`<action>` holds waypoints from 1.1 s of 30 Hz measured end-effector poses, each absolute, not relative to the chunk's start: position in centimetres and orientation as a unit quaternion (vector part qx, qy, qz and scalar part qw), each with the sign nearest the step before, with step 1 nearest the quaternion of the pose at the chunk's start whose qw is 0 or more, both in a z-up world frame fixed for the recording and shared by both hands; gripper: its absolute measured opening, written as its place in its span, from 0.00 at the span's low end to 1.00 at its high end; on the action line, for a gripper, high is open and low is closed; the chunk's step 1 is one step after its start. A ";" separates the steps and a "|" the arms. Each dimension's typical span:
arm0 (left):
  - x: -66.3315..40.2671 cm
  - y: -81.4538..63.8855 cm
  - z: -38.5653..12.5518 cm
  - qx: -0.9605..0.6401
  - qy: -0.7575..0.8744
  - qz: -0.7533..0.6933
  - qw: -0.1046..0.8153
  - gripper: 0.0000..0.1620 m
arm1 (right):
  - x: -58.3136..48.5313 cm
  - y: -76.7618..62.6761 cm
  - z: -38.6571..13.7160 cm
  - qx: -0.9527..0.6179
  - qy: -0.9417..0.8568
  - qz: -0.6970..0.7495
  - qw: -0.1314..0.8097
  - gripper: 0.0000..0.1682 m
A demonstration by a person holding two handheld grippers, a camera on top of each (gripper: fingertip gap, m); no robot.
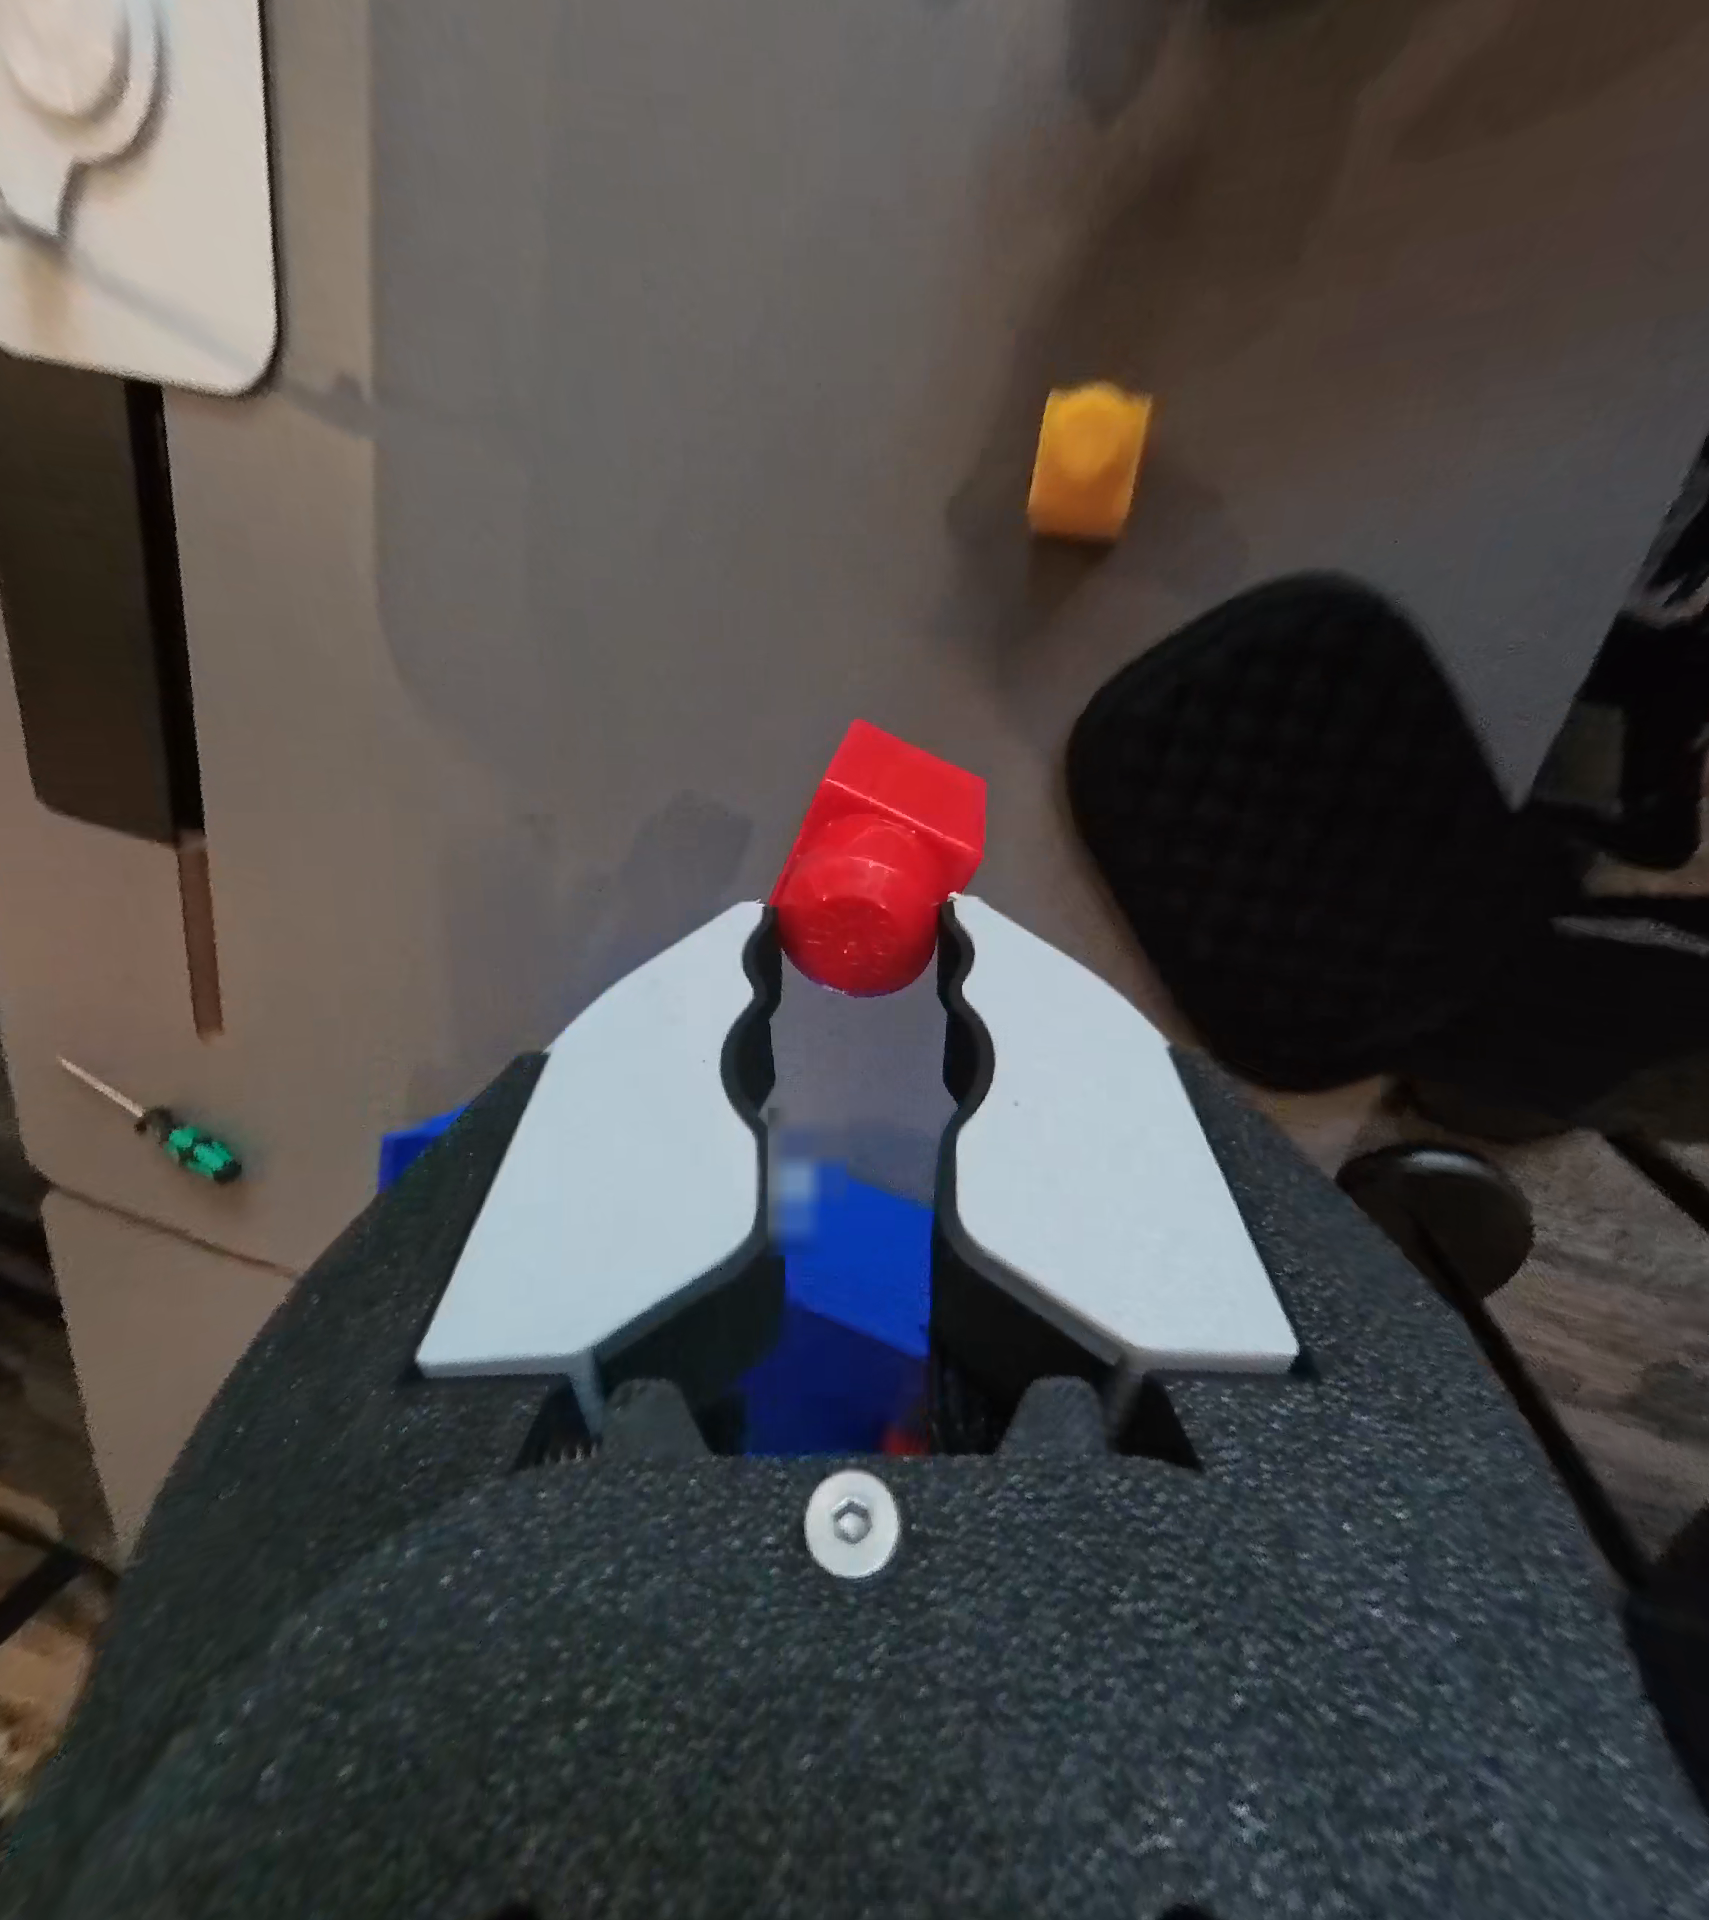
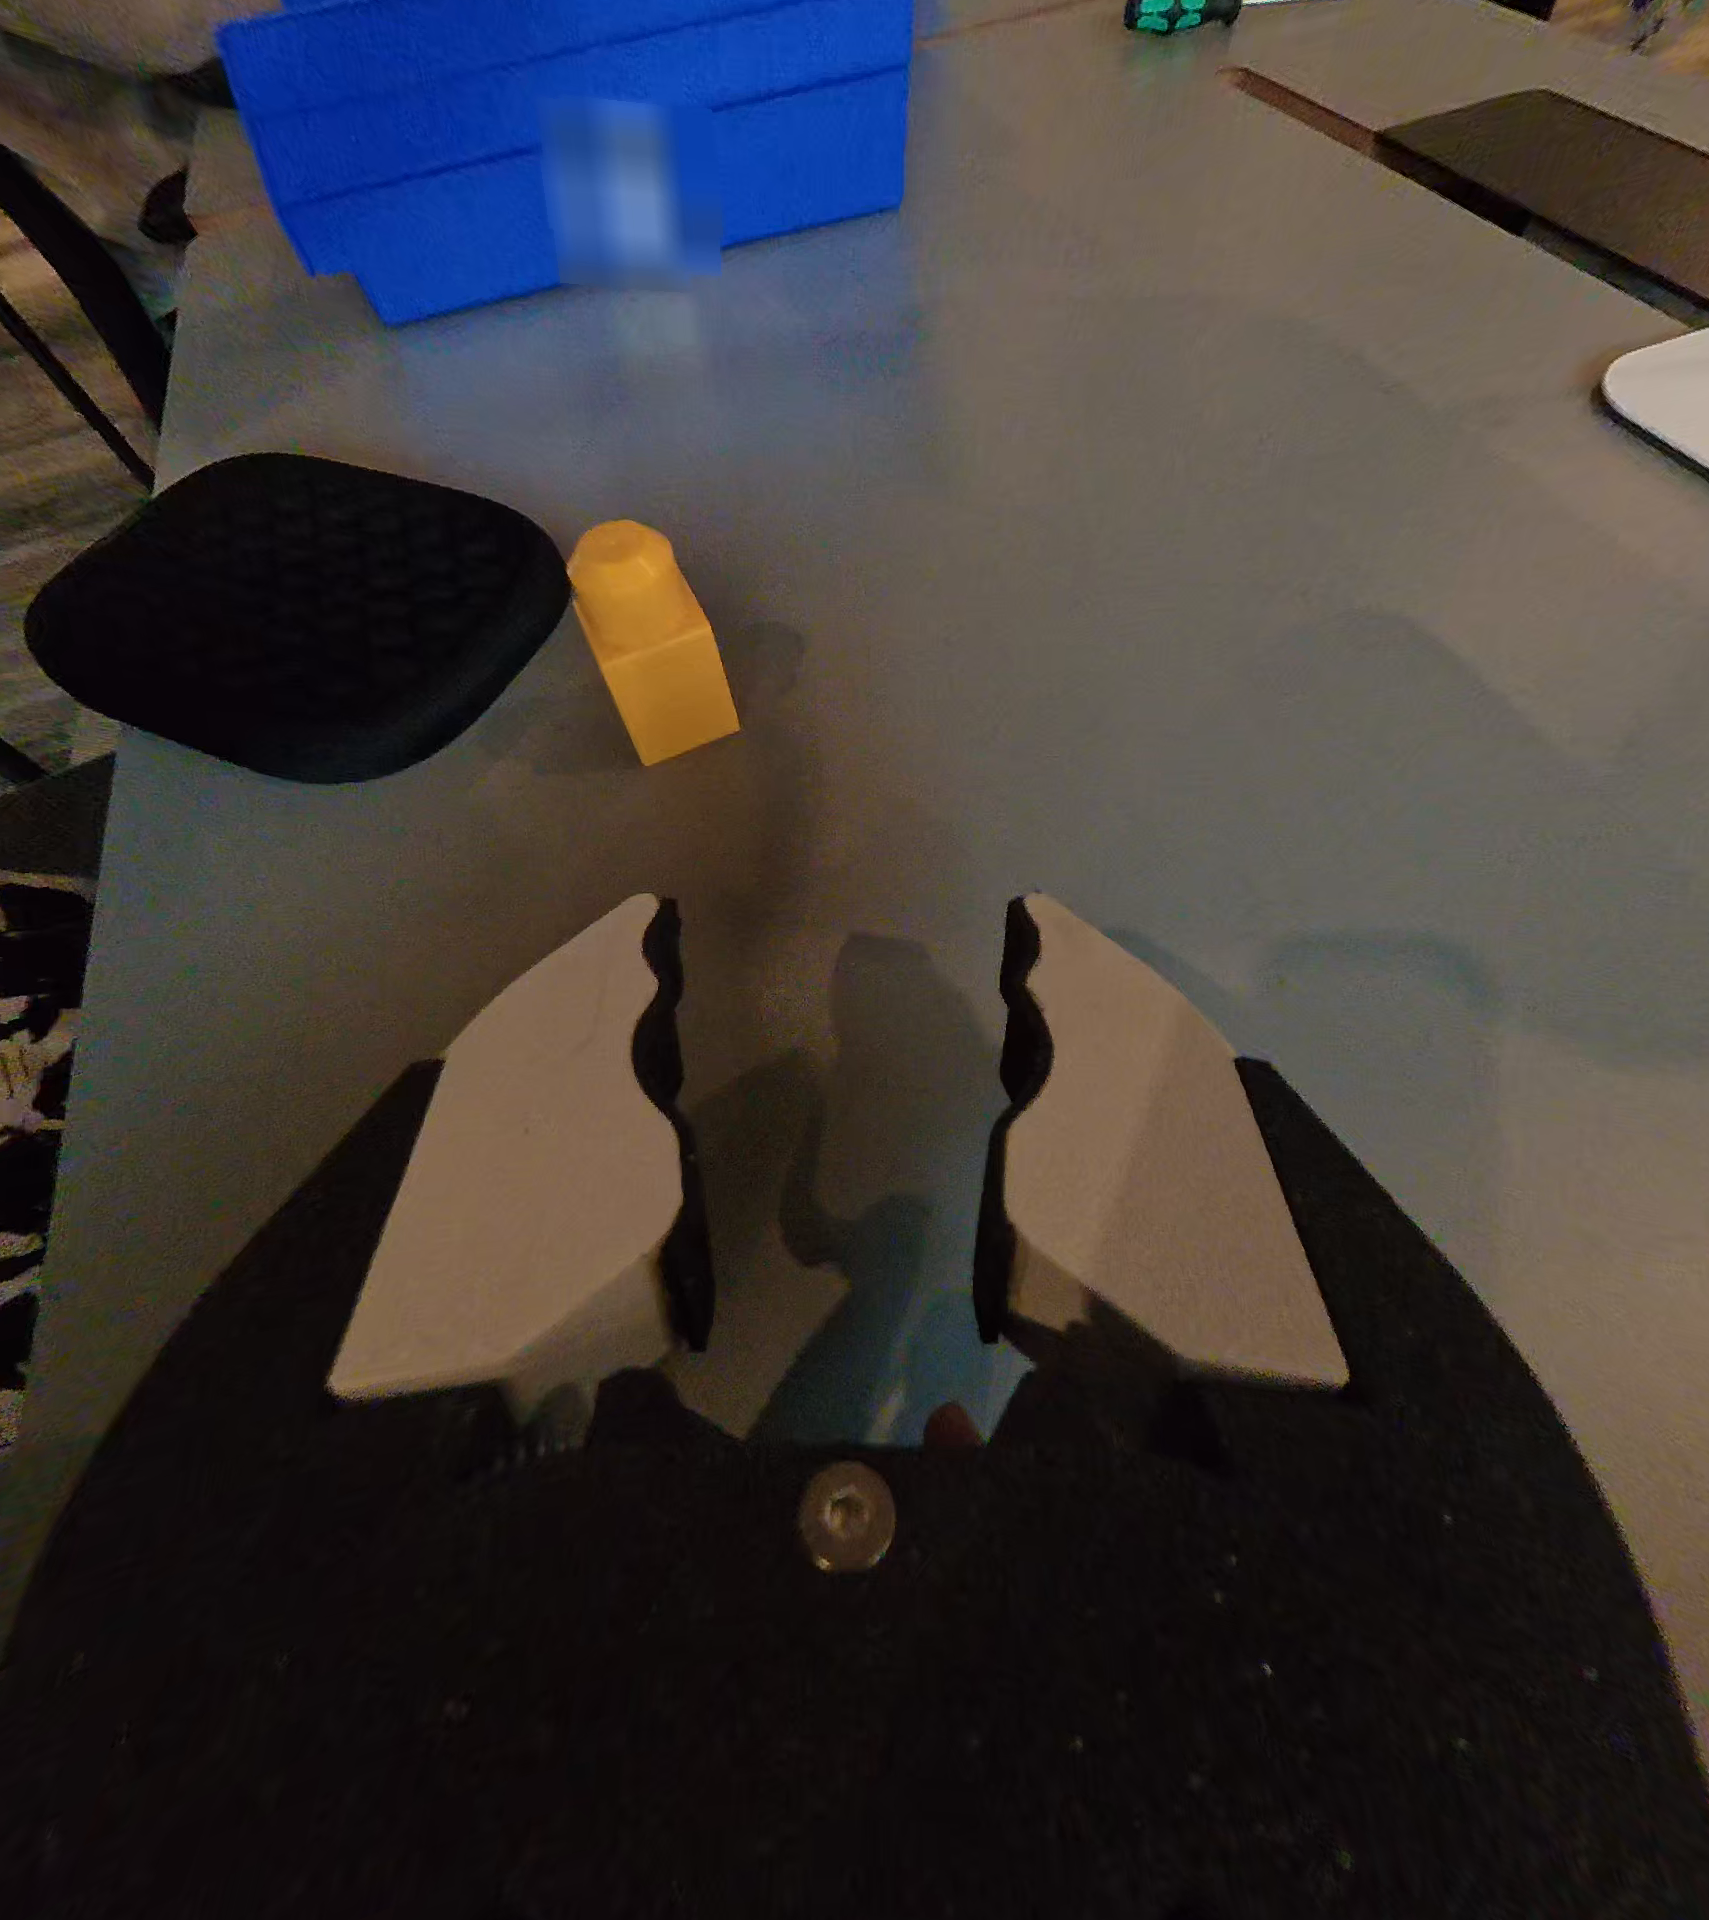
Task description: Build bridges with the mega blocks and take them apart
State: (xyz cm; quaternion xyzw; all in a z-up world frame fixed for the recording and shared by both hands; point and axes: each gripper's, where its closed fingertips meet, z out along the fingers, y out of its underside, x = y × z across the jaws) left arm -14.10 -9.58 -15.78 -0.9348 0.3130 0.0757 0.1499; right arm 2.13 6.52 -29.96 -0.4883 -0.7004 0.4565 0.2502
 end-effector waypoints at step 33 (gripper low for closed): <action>-1.7 0.2 -27.9 -0.970 0.233 0.069 -0.007 0.18 | 2.2 8.2 -30.6 -0.527 -0.677 0.454 0.241 0.35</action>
